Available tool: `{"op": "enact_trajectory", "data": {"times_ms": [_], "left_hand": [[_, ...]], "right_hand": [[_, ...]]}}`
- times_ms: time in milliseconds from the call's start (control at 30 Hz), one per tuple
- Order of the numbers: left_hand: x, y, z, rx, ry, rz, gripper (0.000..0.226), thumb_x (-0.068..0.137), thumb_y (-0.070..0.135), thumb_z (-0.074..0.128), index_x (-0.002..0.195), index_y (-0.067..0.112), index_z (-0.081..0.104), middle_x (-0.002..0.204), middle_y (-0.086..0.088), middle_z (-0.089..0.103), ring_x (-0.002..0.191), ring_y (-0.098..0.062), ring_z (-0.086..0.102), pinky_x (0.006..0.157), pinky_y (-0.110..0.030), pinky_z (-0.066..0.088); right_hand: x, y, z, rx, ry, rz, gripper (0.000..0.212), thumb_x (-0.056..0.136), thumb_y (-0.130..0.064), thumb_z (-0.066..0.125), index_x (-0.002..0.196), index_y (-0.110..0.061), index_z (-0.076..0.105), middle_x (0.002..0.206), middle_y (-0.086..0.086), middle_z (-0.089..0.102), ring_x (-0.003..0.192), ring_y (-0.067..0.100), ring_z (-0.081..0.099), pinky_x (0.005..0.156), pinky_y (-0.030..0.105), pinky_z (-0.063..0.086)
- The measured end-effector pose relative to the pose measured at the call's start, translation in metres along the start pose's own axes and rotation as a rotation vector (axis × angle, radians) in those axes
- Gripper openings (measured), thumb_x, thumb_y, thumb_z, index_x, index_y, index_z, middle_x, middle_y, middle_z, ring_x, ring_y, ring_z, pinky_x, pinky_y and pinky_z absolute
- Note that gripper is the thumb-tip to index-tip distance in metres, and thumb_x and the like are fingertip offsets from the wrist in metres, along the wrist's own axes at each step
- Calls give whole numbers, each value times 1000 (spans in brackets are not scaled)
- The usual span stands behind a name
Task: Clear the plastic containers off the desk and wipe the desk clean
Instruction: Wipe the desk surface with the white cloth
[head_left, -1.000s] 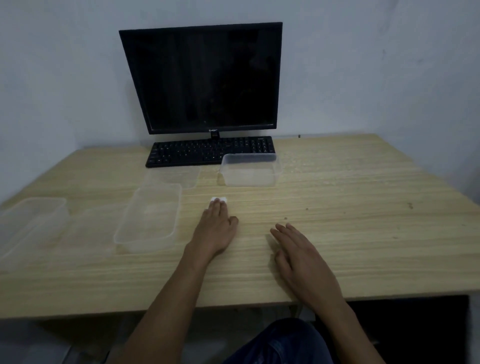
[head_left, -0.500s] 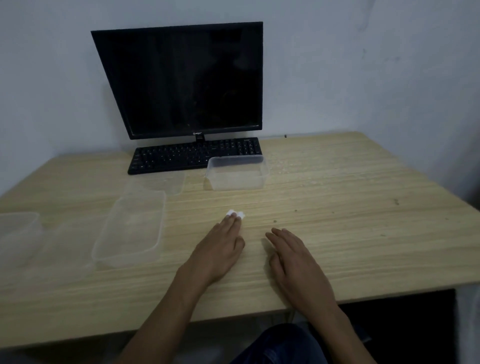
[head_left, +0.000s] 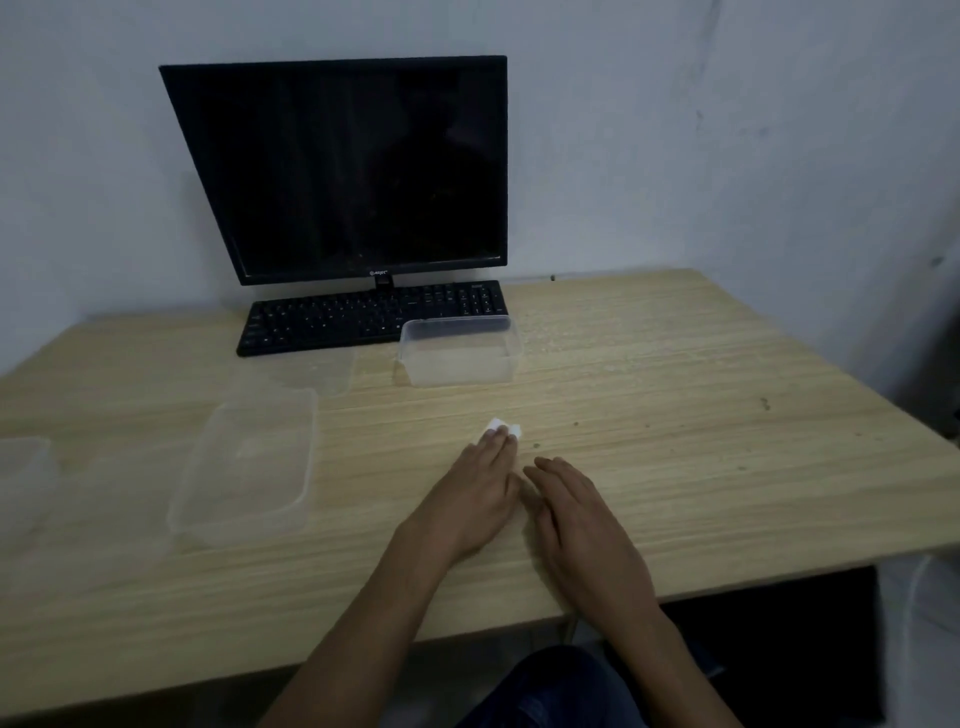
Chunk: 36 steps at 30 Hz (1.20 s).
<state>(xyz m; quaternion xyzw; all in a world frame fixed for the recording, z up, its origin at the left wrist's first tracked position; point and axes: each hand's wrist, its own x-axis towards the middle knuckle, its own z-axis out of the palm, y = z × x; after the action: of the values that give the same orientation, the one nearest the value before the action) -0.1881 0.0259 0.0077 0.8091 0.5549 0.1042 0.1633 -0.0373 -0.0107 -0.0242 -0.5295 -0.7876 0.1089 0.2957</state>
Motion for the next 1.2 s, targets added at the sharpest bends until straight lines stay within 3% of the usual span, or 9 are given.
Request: {"op": "enact_trajectory", "data": {"times_ms": [233,400,633,833,933,1033,1100,1200], "left_hand": [[-67,-5,2,82,60,10,55,105,28,19,150,18,-12,147,14,-25,141,1,-20,107,-10,-18],[-53,-18,0,82,47,-120,57,104,28,18,152,13,-11,159,4,-17,144,-6,-18,115,-20,-10],[-62,5,7,45,41,-35,56,105,27,18,151,13,-10,158,4,-19,141,-1,-21,109,-15,-17],[-36,24,10,10,-38,10,55,106,26,17,152,9,-7,160,-2,-14,145,-7,-15,107,-14,-16],[-26,24,10,-83,-68,39,53,106,27,18,153,13,-2,161,0,-10,145,-5,-12,112,-16,-12],[-35,14,2,-268,-5,42,49,105,26,24,153,20,11,161,7,2,142,5,-3,115,-15,-3],[-49,1,-3,-235,76,33,49,105,28,25,152,24,13,160,11,4,140,8,-3,115,-15,-3],[-71,-22,-6,-87,161,-42,50,104,38,21,152,29,11,160,13,1,143,4,-8,114,-16,-9]], "right_hand": [[0,-4,-3,-29,-14,-3,61,89,-35,19,136,-13,51,143,3,48,136,14,37,112,22,19],[1,-6,-3,-81,-35,-37,58,92,-37,22,135,-12,53,139,5,53,134,15,41,113,20,17],[3,-5,-2,-32,-36,-14,70,88,-44,9,142,-15,44,148,2,42,140,10,29,110,9,3],[2,-10,-8,74,87,-3,54,94,-33,25,133,-8,53,134,4,53,125,-1,34,105,-1,5],[2,-11,-11,140,118,88,57,93,-40,24,134,-11,52,130,-9,45,123,-5,30,104,-2,7],[1,-6,-10,93,98,95,51,95,-36,30,135,-11,51,136,-6,47,132,7,36,106,2,8],[1,-5,-8,28,45,78,46,96,-28,34,138,-13,49,143,1,46,136,15,37,110,11,12],[2,-9,-7,-120,-63,-11,65,91,-48,15,146,-20,38,154,-2,32,144,9,22,114,20,5]]}}
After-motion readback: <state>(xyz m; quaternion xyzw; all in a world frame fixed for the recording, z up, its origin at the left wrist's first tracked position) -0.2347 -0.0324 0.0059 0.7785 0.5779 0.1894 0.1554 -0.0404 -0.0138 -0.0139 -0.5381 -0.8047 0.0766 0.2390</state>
